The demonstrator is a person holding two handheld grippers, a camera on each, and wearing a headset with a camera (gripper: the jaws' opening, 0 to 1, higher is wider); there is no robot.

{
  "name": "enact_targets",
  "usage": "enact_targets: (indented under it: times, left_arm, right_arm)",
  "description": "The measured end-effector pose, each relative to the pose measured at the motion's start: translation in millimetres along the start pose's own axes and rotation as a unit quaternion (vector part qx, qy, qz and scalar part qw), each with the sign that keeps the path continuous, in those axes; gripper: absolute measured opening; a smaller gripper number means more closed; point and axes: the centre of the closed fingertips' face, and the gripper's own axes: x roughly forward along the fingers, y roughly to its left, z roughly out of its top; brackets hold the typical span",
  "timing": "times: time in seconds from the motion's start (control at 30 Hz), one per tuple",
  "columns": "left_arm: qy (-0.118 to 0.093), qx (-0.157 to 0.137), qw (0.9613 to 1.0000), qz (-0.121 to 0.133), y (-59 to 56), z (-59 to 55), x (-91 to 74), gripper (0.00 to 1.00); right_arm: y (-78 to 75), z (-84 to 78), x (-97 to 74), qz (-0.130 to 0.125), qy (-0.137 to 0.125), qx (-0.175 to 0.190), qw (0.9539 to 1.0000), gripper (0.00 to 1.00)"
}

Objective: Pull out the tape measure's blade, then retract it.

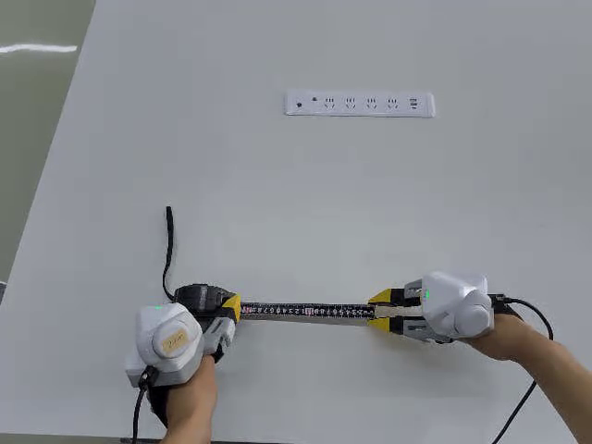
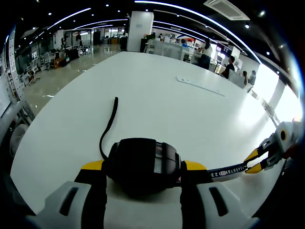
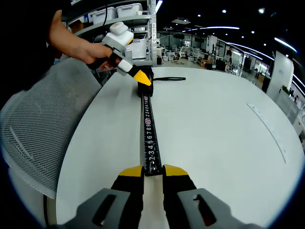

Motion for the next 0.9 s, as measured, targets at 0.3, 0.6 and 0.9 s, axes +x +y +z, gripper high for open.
enact_targets:
  times: [0.3,0.6,0.9]
  left_arm:
    - [0.001,0.0,1.0,-0.005,0.8,-0.3,0.4,0.6]
    - [-0.001,0.005,1.0,-0.001,0.5,-0.1,0.6,0.6]
    - [-0.005,0.009,0.9999,0.002,0.5,-0.7,-0.3,0.6]
  right_arm:
    - [0.4,4.0,4.0,0.001,-0.001,-0.002,1.0,0.13]
    - [2.2,9.9,8.8,0.003,-0.003,-0.005,1.0,0.13]
    - [4.6,13.3,12.5,0.004,-0.004,-0.007,1.0,0.13]
